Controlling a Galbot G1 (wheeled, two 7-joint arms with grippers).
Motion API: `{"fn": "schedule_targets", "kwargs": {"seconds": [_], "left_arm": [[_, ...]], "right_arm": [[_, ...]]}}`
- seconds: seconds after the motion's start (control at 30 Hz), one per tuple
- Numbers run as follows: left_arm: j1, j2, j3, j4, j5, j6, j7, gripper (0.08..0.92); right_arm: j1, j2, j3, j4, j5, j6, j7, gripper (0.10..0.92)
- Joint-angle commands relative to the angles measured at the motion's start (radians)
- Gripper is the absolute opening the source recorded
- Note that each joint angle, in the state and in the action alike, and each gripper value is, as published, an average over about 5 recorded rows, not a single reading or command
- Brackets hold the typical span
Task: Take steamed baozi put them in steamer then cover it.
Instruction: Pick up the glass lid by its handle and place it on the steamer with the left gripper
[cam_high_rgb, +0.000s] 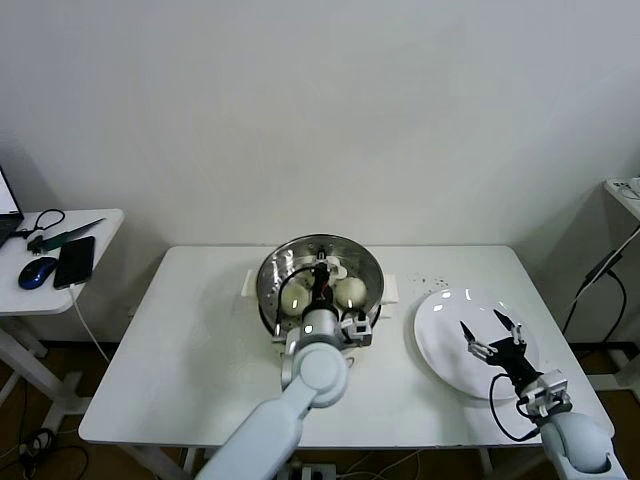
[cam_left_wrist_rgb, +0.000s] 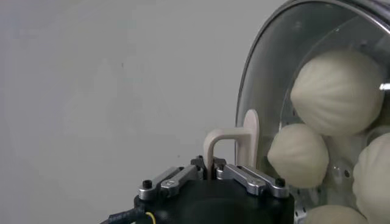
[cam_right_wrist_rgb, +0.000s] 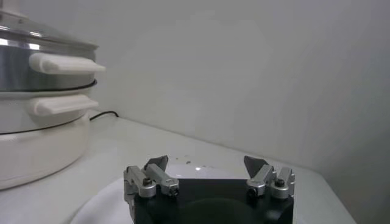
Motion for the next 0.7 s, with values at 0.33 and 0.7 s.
{"fn": "schedule_targets", "kwargs": {"seconds": [0.33, 0.7], "left_arm": [[-0.004, 0.0, 0.0, 0.014, -0.001, 0.049, -0.003, 0.15], [0.004, 0.032, 0.008, -0.053, -0.025, 0.049, 0.024, 0.294]], "right_arm": [[0.0, 0.004, 0.002, 0.002, -0.006, 0.003, -0.003, 0.823], [-0.001, 0.003, 0.006, 0.003, -0.005, 0.002, -0.004, 0.823]]}}
